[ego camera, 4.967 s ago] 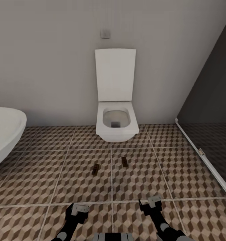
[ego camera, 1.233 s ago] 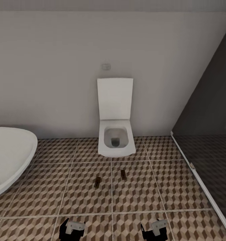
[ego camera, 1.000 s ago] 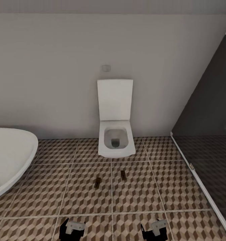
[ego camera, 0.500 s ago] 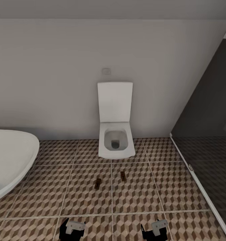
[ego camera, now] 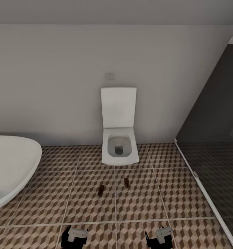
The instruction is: Take the four mousetraps from the cabinet in the bathroom and place them on the bathroom floor. Make sure all four end up on the same floor surface, and ensure that at least two of them are either under or directly next to the same bathroom sink.
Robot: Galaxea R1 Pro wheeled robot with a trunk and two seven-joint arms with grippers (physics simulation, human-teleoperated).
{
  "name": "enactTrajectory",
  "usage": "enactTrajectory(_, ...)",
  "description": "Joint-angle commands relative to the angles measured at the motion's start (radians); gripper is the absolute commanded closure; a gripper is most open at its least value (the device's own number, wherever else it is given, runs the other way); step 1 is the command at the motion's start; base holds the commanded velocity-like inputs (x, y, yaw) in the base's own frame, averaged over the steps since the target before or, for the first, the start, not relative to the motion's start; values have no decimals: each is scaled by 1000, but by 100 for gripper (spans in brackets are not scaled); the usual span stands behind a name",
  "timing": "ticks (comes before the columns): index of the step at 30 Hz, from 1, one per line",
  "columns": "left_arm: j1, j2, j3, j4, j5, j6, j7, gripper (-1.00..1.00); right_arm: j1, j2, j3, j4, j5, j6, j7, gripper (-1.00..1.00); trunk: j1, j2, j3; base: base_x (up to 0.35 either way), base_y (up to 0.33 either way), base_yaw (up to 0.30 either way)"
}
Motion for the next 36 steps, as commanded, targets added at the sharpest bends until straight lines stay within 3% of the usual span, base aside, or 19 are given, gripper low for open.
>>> enactTrajectory(1,-2,-1,-9,4,6,-6,4,-100,-1,0,8,1,5,-1,-10,-100,-4,7,3,0,0,0)
enactTrajectory(36,-2,-3,-9,4,6,-6,4,-100,-1,0,8,1,6,-1,-10,-100,-138,252,112,0,0,0)
